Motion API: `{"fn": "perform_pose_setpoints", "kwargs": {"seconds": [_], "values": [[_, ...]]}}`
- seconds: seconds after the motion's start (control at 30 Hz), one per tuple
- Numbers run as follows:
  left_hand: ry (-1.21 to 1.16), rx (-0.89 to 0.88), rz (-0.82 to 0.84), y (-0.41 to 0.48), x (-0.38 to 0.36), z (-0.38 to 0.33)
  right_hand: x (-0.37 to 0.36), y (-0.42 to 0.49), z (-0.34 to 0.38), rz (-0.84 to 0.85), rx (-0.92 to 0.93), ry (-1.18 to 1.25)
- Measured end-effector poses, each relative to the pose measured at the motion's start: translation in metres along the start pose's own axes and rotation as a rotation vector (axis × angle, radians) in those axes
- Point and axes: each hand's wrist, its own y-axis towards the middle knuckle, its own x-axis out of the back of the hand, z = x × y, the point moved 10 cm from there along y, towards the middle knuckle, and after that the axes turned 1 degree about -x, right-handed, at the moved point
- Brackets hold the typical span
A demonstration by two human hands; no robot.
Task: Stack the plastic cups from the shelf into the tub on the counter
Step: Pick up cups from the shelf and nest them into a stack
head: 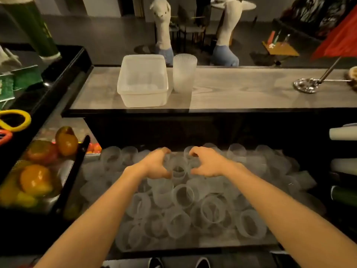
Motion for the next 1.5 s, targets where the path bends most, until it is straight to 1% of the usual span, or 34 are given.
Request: {"fn": "perform_pose_setpoints", "kwargs": {"seconds": [0.07,0.13,0.23,0.33,0.5,0.6,0.77,0.9,1.0,1.17,1.3,1.43,1.5], "values": [[0.027,0.018,-0.013,0.000,-0.007,0.005,-0.012,0.006,0.001,0.019,-0.013,-0.054],[0.109,0.049,-0.009,-0.002,-0.019,0.011,-0.026,0.008,-0.002,0.025,-0.040,-0.102],[0.184,0.054,-0.032,0.002,-0.023,0.013,-0.037,0.017,-0.002,0.024,-0.041,-0.115],[0.244,0.113,-0.054,0.006,-0.031,0.026,-0.050,0.023,0.002,0.062,-0.043,-0.155],[0.189,0.112,-0.138,0.005,-0.030,0.037,-0.063,0.039,0.006,0.083,-0.034,-0.131],[0.163,0.127,-0.144,0.001,-0.026,0.045,-0.069,0.046,0.010,0.102,-0.021,-0.146],[0.152,0.211,-0.210,-0.011,-0.015,0.053,-0.077,0.051,0.012,0.150,-0.032,-0.166],[0.190,0.294,-0.193,-0.014,-0.013,0.059,-0.075,0.052,0.015,0.142,-0.028,-0.184],[0.168,0.324,-0.179,-0.014,-0.015,0.065,-0.069,0.051,0.017,0.110,-0.015,-0.182],[0.048,0.306,-0.192,-0.014,-0.018,0.076,-0.066,0.050,0.016,0.074,-0.015,-0.078],[-0.021,0.281,-0.226,-0.015,-0.019,0.077,-0.055,0.047,0.020,0.020,0.011,0.088],[-0.098,0.284,-0.272,-0.015,-0.017,0.080,-0.036,0.044,0.024,-0.059,0.018,0.291],[-0.123,0.274,-0.289,-0.014,-0.016,0.081,-0.027,0.043,0.026,-0.111,0.037,0.347]]}}
